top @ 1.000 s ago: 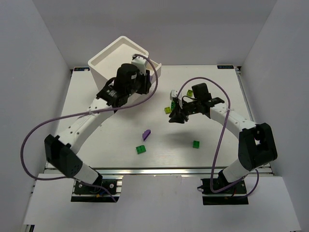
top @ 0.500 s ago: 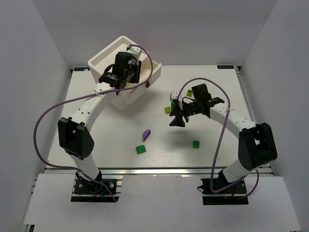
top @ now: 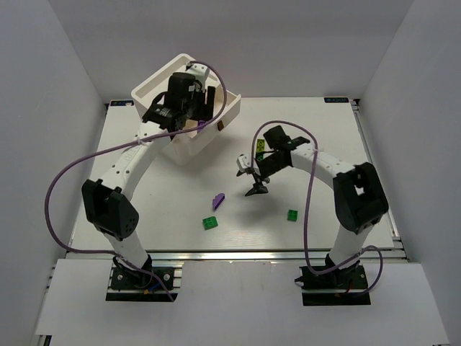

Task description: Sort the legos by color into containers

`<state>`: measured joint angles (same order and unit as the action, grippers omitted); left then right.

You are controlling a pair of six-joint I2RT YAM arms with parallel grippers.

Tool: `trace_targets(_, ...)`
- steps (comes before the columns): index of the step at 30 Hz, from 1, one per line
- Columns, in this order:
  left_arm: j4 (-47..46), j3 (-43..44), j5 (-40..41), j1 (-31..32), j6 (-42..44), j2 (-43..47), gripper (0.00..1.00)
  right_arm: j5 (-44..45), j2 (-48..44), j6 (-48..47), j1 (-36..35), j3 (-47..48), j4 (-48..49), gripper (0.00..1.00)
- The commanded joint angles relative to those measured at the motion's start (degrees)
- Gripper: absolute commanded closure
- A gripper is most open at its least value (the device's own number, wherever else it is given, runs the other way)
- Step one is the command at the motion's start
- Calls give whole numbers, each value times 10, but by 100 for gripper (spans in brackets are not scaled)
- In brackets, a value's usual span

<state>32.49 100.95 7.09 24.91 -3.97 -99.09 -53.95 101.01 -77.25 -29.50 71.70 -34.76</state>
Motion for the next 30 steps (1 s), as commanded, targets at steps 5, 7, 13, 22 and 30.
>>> trace_targets(5, 13, -110, 15, 0, -122, 221, 63, 43, 121, -186, -77, 101, -66, 19)
trace_targets(7, 12, -167, 16, 0, -154, 301, 60, 54, 141, -167, -93, 127, -55, 20)
trace_targets(13, 68, -315, 46, 0, -217, 455, 28, 83, 199, -130, -119, 181, -52, 22)
trace_targets(22, 112, -445, 35, 0, -293, 565, 20, 100, 231, -96, -143, 216, -72, 72)
trace_targets(30, 77, -540, -25, 0, -318, 559, 15, 76, 148, 20, -128, 208, -81, 100)
